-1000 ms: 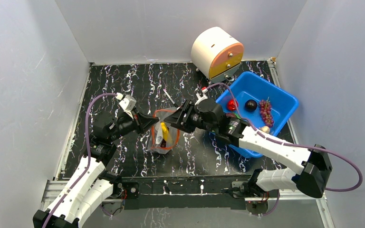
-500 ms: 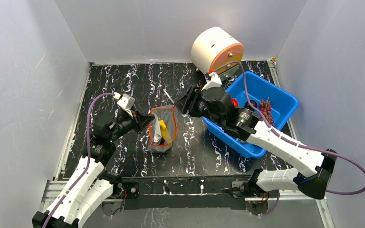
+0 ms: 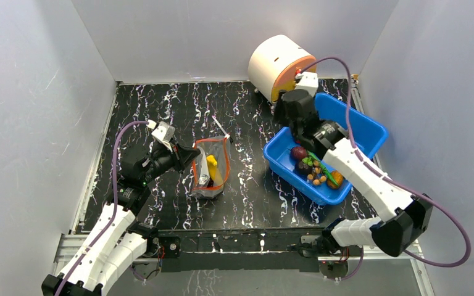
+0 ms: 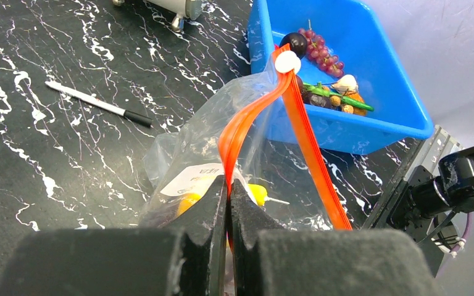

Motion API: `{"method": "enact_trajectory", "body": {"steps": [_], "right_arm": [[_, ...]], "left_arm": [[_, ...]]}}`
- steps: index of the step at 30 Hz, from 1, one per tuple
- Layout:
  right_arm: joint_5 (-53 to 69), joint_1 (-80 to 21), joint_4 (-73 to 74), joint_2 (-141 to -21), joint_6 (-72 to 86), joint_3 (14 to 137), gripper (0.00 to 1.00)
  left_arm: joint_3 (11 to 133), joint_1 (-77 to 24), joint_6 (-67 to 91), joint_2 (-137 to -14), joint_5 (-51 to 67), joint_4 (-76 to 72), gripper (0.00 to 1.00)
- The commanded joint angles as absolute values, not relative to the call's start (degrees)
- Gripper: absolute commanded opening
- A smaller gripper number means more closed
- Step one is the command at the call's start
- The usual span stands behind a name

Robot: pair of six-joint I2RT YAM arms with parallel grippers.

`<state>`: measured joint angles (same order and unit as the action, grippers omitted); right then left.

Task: Place the food in the zip-top bag and seal the zipper
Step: Place the fake fruit in the zipper food storage bag, then pick up the fake fruit from the bin.

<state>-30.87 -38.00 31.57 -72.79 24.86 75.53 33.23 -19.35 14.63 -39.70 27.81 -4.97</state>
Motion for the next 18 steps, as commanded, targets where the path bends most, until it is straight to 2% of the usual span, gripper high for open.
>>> {"method": "enact_trajectory", "body": {"steps": [1,9,13,18], "right_arm": [[-28.92,-27.7,31.91,-75.1,21.35,74.5,0.51],[-26.15,-12.29,27.71,-78.06,21.67,69.09,0.52],[-21.5,-5.55,17.67,-79.56,22.49,61.85,0.59],[-21.9,-2.19,16.55,-84.69,21.58,61.81,0.66]], "left_arm": [[35.54,-19.62,14.24,-39.03,27.95,-4.97,0.0],[35.53,-19.73,14.59,-39.1,28.59,-5.18,0.0],[35.65,-19.69,14.47,-39.04,28.53,-5.15,0.0],[35.68,-19.69,14.11,-38.59,28.13,-4.98,0.0]]}}
